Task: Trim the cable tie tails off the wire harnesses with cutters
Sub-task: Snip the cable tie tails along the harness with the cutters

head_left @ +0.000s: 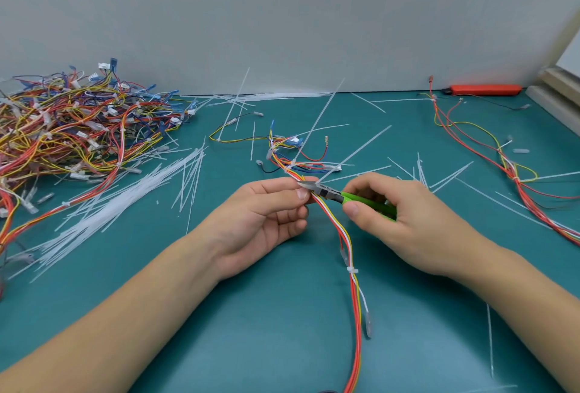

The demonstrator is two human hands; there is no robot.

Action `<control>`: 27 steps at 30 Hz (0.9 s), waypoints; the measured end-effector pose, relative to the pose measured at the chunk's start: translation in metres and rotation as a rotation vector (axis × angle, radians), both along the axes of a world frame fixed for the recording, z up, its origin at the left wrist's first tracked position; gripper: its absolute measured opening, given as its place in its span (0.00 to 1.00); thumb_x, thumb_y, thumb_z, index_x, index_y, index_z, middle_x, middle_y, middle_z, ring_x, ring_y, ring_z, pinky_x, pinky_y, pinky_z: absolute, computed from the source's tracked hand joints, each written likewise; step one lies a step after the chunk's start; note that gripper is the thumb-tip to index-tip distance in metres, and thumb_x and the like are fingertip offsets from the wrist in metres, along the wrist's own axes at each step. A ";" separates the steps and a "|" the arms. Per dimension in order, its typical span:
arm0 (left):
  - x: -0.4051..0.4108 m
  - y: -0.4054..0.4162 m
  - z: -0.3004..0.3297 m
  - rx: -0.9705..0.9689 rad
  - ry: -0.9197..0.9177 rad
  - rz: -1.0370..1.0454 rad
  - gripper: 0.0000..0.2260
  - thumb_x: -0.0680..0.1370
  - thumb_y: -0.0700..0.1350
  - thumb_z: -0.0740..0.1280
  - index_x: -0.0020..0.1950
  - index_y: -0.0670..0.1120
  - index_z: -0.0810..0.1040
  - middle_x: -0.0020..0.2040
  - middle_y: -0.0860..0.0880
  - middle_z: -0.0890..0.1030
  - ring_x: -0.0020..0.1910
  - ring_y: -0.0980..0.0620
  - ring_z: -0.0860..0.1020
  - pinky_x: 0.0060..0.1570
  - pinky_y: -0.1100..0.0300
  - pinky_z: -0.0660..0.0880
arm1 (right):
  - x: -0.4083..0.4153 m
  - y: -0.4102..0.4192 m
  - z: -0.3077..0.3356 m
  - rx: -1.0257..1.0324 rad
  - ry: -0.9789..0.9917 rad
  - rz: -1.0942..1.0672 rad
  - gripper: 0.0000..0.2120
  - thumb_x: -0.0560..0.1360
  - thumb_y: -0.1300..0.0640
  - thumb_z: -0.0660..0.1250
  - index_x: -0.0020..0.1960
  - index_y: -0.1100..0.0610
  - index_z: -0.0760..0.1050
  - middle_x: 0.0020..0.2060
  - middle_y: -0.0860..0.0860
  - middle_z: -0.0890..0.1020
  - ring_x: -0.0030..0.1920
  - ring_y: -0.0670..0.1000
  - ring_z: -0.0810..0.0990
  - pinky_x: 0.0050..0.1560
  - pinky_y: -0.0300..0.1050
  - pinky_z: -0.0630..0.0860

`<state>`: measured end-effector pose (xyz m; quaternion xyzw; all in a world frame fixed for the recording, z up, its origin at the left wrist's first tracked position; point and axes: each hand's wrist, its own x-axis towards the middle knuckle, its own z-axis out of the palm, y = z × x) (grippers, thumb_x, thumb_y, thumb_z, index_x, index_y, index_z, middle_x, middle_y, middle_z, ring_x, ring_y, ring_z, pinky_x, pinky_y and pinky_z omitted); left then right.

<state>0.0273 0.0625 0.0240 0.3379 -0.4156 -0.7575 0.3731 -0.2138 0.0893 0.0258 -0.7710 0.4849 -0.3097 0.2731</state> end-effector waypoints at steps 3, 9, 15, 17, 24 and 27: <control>0.001 0.000 0.000 -0.007 0.003 -0.010 0.07 0.74 0.38 0.72 0.50 0.44 0.87 0.42 0.50 0.84 0.37 0.56 0.79 0.41 0.63 0.80 | 0.000 -0.001 0.001 0.009 0.022 0.004 0.10 0.79 0.39 0.64 0.50 0.45 0.77 0.36 0.46 0.78 0.34 0.45 0.70 0.36 0.38 0.68; 0.000 0.000 0.000 0.007 0.004 -0.003 0.06 0.75 0.38 0.72 0.49 0.43 0.86 0.42 0.49 0.84 0.36 0.55 0.78 0.41 0.62 0.80 | 0.000 0.000 0.001 0.031 0.008 -0.006 0.10 0.79 0.39 0.65 0.50 0.45 0.78 0.36 0.45 0.79 0.34 0.44 0.71 0.36 0.35 0.68; 0.000 0.000 0.000 0.022 -0.004 0.008 0.09 0.74 0.37 0.74 0.54 0.40 0.83 0.43 0.48 0.84 0.36 0.54 0.78 0.40 0.62 0.79 | -0.006 -0.003 0.006 0.230 -0.205 0.012 0.18 0.74 0.33 0.65 0.52 0.44 0.82 0.44 0.47 0.86 0.41 0.48 0.84 0.43 0.36 0.76; 0.000 0.000 0.001 0.017 -0.008 0.007 0.12 0.75 0.38 0.72 0.57 0.38 0.81 0.43 0.48 0.83 0.36 0.54 0.78 0.40 0.62 0.79 | -0.008 -0.005 0.008 0.273 -0.228 0.014 0.19 0.73 0.31 0.65 0.51 0.44 0.83 0.45 0.48 0.87 0.42 0.50 0.85 0.44 0.38 0.75; -0.001 0.000 0.001 0.018 -0.017 0.006 0.13 0.75 0.40 0.72 0.58 0.39 0.81 0.46 0.47 0.84 0.36 0.54 0.77 0.39 0.62 0.79 | -0.009 -0.005 0.009 0.283 -0.251 0.014 0.18 0.73 0.34 0.67 0.50 0.46 0.84 0.44 0.49 0.87 0.41 0.50 0.85 0.44 0.38 0.76; 0.000 0.000 0.002 0.025 -0.015 -0.001 0.14 0.74 0.38 0.74 0.59 0.38 0.81 0.46 0.47 0.84 0.35 0.54 0.77 0.39 0.62 0.79 | -0.004 -0.002 0.006 0.215 -0.256 0.005 0.11 0.75 0.41 0.69 0.50 0.46 0.84 0.43 0.48 0.86 0.41 0.48 0.83 0.45 0.37 0.78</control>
